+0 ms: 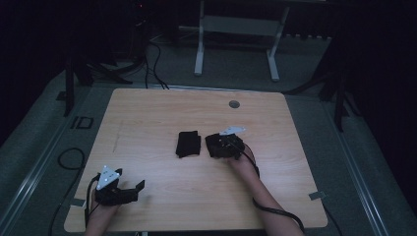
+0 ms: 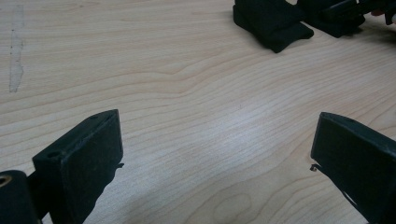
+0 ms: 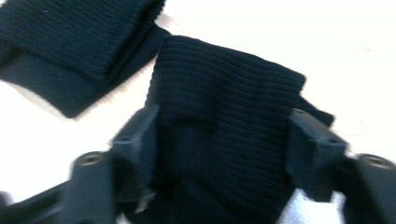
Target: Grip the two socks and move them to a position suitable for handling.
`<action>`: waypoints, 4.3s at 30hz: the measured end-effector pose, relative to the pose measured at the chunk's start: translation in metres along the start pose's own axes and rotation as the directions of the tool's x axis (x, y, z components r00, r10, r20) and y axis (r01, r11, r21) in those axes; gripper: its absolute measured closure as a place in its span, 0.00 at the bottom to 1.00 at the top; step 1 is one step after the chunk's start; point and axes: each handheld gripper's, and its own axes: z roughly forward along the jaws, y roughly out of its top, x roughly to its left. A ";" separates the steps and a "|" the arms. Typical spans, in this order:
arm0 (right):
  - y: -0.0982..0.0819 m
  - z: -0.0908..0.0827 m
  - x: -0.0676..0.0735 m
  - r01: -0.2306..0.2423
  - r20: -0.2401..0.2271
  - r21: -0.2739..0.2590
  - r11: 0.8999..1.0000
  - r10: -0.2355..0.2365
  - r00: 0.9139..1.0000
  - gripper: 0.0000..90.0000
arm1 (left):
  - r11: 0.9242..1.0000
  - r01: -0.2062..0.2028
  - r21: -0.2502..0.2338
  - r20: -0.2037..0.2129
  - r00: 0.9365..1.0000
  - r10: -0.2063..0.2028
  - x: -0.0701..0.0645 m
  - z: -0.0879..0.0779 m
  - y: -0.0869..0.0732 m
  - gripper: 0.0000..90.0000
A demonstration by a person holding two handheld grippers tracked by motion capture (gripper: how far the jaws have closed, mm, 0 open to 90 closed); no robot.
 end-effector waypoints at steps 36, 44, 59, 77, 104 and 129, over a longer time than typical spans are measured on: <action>-0.021 -0.120 0.070 0.029 -0.129 -0.169 0.985 -0.051 0.990 0.78 | 1.000 0.005 0.002 0.002 1.000 -0.005 -0.001 0.001 0.001 0.03; -0.057 -0.121 0.083 -0.007 -0.157 -0.095 0.995 -0.008 0.988 0.78 | 1.000 0.021 0.002 -0.004 1.000 -0.021 -0.001 0.001 0.001 0.03; -0.093 -0.099 0.091 -0.020 -0.079 -0.032 0.999 0.017 0.997 0.74 | 1.000 0.013 0.001 0.021 1.000 -0.013 -0.008 0.003 0.003 0.03; -0.064 -0.139 0.078 -0.061 -0.060 -0.117 0.991 0.054 0.997 0.29 | 0.999 -0.030 0.011 0.085 0.996 0.029 -0.029 0.012 0.007 0.03; -0.066 -0.143 0.090 0.064 -0.172 -0.116 0.991 -0.084 0.982 0.87 | 0.978 -0.197 0.074 0.467 0.873 0.141 -0.116 0.056 0.038 0.39; -0.057 -0.162 0.103 0.120 -0.207 -0.156 0.981 -0.151 0.967 0.87 | 0.955 -0.297 0.024 0.600 0.768 0.224 -0.143 0.073 0.065 0.95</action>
